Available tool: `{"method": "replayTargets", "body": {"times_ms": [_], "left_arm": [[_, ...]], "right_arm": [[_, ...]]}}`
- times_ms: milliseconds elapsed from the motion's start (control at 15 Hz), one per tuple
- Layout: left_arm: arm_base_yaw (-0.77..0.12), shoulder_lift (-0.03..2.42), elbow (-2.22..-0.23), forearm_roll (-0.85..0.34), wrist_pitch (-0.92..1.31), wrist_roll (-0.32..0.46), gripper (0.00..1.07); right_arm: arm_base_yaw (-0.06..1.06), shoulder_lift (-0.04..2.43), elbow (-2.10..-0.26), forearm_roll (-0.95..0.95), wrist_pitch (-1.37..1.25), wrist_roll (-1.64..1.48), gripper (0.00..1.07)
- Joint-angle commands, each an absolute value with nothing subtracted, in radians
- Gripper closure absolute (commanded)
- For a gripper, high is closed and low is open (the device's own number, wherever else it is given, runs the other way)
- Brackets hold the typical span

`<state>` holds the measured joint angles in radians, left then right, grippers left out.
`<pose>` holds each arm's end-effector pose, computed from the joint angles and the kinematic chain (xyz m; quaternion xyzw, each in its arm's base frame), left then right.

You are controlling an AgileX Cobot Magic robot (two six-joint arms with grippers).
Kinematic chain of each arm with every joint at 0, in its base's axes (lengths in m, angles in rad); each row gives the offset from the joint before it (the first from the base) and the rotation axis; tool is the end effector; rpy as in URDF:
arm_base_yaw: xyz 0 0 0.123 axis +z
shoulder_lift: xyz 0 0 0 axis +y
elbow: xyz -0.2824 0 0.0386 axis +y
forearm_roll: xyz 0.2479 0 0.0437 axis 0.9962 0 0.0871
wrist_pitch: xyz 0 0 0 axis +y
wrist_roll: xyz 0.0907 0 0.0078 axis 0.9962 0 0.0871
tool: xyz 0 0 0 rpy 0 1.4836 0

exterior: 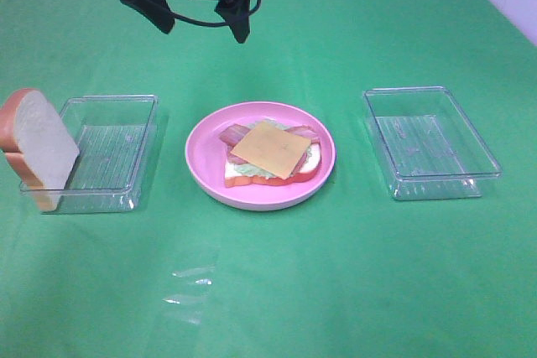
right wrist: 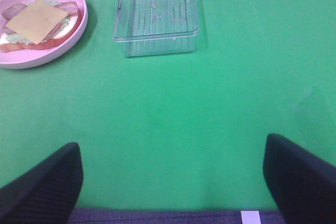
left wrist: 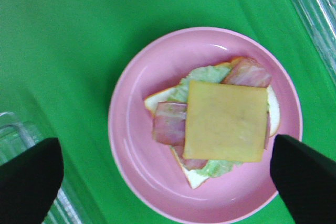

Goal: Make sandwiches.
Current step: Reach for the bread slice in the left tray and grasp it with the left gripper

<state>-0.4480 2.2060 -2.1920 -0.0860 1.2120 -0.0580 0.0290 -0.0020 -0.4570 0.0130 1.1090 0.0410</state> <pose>0.4340 -0.2167 0.2852 0.1831 0.9586 -0.0948 0.1967 -0.0027 0.0010 0.2614 0.0050 0.8756 0.0234 0.4824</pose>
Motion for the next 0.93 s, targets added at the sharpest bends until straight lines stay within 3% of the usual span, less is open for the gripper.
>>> {"method": "replayTargets", "body": {"times_ms": [67,200,267,933], "left_arm": [[-0.421,2.113,-2.104,-0.031,1.316,-0.081,0.04],[-0.339,2.01,-1.943,-0.031,1.316,-0.082,0.04],[-0.255,1.945,-1.812,-0.03,1.316,-0.076,0.04],[-0.065,1.935,-1.637,-0.058,1.316,-0.036,0.04]], "right_arm": [[0.022,-0.034,-0.455,0.02,1.107,0.034,0.18],[0.022,-0.033,-0.455,0.02,1.107,0.034,0.18],[0.022,-0.033,-0.455,0.02,1.107,0.034,0.18],[0.022,-0.033,-0.455,0.02,1.107,0.034,0.18]]}}
